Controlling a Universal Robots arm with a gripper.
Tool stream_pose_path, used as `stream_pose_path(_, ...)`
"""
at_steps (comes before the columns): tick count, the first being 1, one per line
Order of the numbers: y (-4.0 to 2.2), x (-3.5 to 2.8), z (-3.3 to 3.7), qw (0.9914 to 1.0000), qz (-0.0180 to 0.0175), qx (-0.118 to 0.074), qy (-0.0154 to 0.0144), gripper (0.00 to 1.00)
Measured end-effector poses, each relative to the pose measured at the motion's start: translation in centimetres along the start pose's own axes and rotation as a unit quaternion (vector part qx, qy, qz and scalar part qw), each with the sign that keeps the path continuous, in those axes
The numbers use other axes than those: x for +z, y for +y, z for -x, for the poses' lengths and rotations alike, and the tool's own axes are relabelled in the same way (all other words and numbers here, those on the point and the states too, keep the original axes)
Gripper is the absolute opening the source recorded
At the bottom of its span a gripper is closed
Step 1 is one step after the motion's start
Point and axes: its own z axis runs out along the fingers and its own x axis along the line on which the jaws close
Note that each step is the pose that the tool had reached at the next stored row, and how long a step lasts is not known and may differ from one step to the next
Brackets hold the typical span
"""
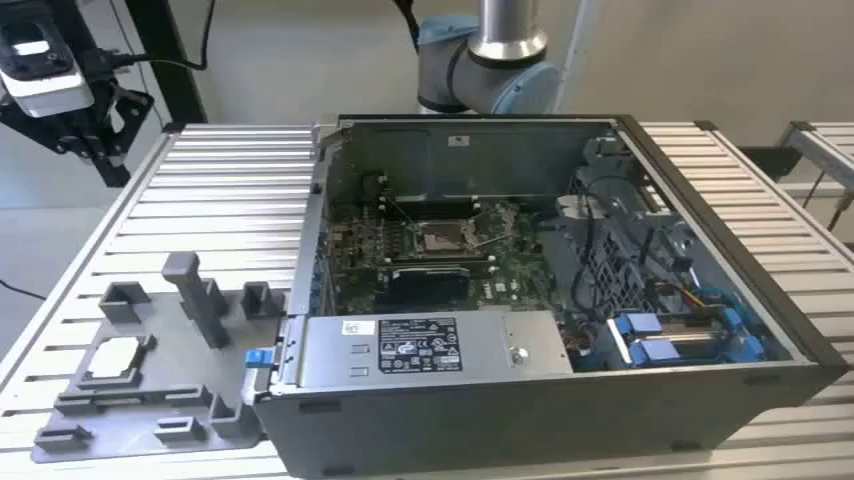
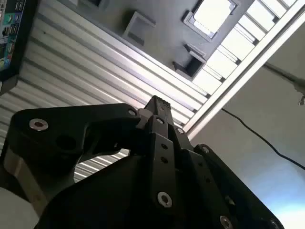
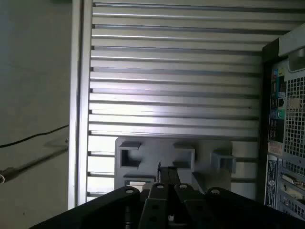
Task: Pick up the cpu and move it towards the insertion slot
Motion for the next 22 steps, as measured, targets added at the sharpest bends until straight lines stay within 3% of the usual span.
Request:
stream_pose_path(14, 0.0, -0.01, -0.04, 1.0, 0.0, 0.0, 0.0001, 0.0)
stream_pose_path(18, -0.12, -0.01, -0.46, 1.0, 0.0, 0.0, 0.0001, 0.0)
stream_pose_path(22, -0.81, -0.02, -1.16, 1.0, 0.0, 0.0, 0.0, 0.0)
